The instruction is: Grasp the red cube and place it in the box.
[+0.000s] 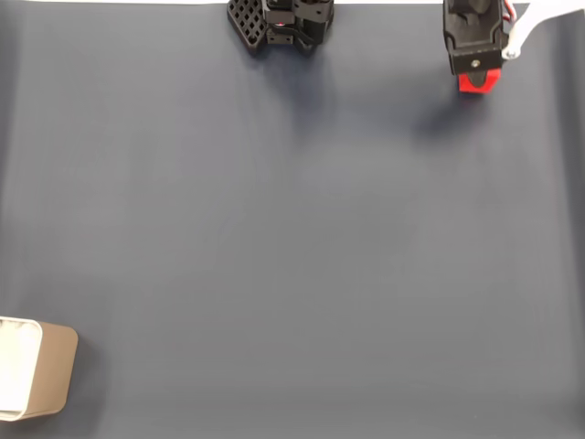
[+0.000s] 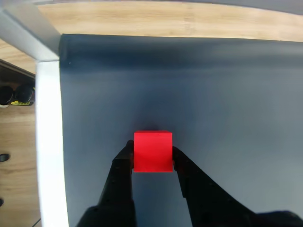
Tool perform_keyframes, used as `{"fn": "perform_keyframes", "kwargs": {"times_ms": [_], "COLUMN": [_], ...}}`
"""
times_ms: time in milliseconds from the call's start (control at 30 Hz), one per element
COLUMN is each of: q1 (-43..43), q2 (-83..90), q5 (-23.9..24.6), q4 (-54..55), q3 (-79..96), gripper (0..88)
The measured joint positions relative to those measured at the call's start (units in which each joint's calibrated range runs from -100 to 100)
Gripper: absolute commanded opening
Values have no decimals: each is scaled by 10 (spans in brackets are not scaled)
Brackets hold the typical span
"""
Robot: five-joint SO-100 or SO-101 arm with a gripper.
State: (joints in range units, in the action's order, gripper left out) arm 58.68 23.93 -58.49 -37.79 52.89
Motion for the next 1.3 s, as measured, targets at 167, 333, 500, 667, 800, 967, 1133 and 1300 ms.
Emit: {"fn": "perform_keyframes", "kwargs": {"times_ms": [167, 333, 500, 667, 800, 967, 1133, 1300], "q1": [-39, -85, -148, -178, -207, -247, -278, -330], "q2": [11, 22, 28, 27, 16, 9, 0, -13], "q5": [0, 1, 13, 13, 13, 24, 34, 41], "q4": [-37, -45, -57, -80, -94, -104, -105, -111], "q3": [-44, -81, -132, -186, -230, -279, -325, -364], "gripper": [0, 0, 0, 0, 0, 0, 0, 0]}}
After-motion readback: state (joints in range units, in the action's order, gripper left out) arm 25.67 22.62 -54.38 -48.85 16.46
